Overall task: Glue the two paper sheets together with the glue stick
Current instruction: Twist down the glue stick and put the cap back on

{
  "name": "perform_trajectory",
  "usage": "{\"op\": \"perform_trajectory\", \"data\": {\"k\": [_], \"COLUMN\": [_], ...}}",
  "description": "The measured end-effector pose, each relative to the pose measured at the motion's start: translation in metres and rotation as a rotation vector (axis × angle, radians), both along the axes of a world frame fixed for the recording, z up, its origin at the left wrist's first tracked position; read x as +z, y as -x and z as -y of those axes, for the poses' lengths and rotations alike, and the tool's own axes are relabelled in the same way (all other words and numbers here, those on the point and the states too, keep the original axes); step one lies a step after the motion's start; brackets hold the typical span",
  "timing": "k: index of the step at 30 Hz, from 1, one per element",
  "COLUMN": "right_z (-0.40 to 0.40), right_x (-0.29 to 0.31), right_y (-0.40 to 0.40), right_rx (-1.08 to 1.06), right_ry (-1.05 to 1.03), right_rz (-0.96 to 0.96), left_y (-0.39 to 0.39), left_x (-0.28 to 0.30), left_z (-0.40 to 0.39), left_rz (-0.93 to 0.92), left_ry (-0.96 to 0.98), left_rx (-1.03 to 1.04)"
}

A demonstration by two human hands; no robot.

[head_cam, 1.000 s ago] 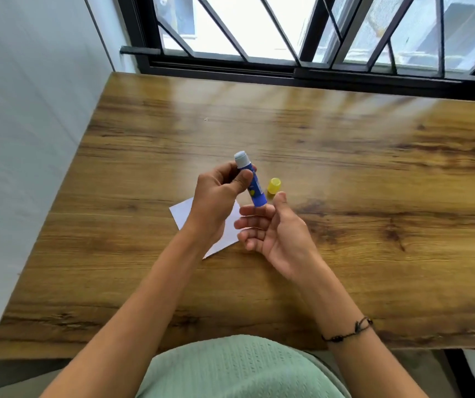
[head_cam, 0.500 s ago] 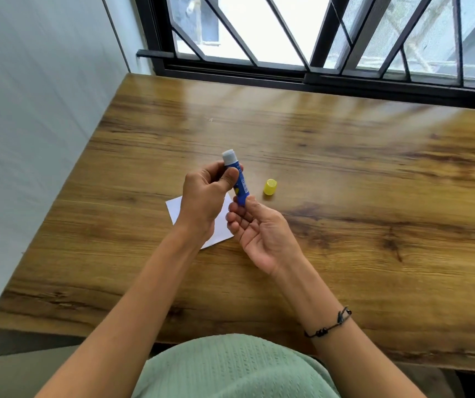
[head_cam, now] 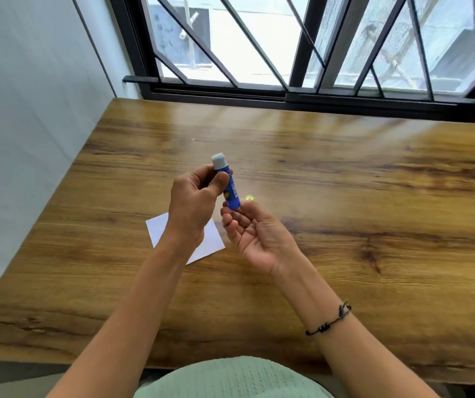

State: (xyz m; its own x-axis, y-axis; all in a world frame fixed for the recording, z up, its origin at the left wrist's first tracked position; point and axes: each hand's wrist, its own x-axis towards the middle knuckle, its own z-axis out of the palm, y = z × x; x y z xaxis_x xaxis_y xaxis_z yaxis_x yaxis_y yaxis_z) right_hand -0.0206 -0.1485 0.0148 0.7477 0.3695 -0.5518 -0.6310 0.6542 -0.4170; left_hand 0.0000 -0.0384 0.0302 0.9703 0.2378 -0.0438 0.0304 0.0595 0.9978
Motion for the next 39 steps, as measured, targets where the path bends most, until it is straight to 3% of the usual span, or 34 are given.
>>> {"op": "perform_trajectory", "data": {"k": [6,13,21,29,39], "right_z": [-0.014,-0.020,-0.033,-0.033,-0.039], "right_x": [-0.005,-0.001,0.001,0.001,-0.002], "right_y": [0.001,-0.002,0.002,0.004,0.007], "right_rx": [-0.154,-0.020,-0.139,-0.064,-0.135], "right_ry": [0.034,-0.005,0.031,0.029,0.042], "right_rz": [0.081,0.002,0.080,0.025,0.090], "left_y": [-0.003,-0.008,-0.007,-0.004,0.000], "left_x": [-0.006,0.001,0.004,0.008,0.006], "left_z": [-0.005,-0.016,-0.029,-0.031,-0.034], "left_rz": [0.000,-0.010,-0.005,0.017,0.012], "left_ry": [-0.034,-0.031,-0.022,-0.008,-0.019], "left_rx": [-0.013,-0.047,-0.088,-0.123,-0.114]}}
